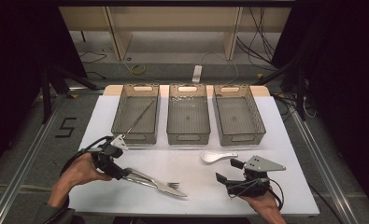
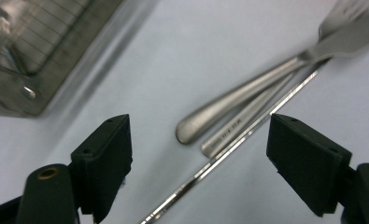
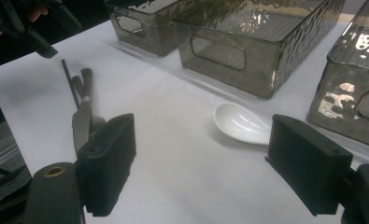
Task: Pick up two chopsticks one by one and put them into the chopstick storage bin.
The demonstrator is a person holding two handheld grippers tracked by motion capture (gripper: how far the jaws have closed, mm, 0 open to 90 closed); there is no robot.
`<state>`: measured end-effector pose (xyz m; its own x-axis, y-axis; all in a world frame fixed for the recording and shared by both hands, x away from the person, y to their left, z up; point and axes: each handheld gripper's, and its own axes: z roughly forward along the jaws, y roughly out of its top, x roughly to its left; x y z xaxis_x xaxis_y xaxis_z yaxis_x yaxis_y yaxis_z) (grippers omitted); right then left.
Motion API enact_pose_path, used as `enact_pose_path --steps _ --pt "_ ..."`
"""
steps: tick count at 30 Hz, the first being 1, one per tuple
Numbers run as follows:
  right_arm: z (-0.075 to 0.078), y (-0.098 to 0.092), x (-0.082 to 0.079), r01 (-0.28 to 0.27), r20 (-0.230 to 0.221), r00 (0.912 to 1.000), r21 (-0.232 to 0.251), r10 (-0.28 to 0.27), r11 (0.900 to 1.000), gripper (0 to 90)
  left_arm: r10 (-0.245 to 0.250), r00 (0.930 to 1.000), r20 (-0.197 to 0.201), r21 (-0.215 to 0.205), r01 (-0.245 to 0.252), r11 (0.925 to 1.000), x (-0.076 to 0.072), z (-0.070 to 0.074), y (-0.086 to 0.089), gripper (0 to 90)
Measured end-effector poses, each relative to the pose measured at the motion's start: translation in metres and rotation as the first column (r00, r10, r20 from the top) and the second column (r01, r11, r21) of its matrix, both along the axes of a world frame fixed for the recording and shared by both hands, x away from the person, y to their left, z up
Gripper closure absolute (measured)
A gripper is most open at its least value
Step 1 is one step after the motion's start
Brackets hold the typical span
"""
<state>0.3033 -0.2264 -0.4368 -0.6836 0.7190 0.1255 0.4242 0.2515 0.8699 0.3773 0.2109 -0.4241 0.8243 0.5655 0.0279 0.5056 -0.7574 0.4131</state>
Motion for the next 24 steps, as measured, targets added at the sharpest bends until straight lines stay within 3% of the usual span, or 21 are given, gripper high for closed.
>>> enact_pose_path --steps 6,12,18,24 --pt "0.0 0.0 0.0 0.0 -0.002 1.0 -0.001 0.0 1.0 24.3 -0.032 0.9974 -0.064 0.054 0.036 0.9979 -0.004 -0.012 0.003 24.8" --pt "0.0 0.0 0.0 0.0 0.001 1.0 -0.002 0.0 1.0 24.3 -0.032 0.9961 -0.082 0.096 0.039 0.9946 -0.007 -0.021 0.008 29.8" --pt "0.0 0.001 0.0 -0.002 -0.001 1.0 -0.002 0.002 1.0 24.4 -0.047 0.993 -0.109 0.151 0.063 0.9865 -0.003 -0.031 0.008 38.7" --pt "-0.001 0.0 0.001 -0.003 -0.003 1.0 0.0 0.003 1.0 24.4 -0.071 0.9883 -0.135 0.174 0.094 0.9802 0.0 -0.037 0.004 49.6"
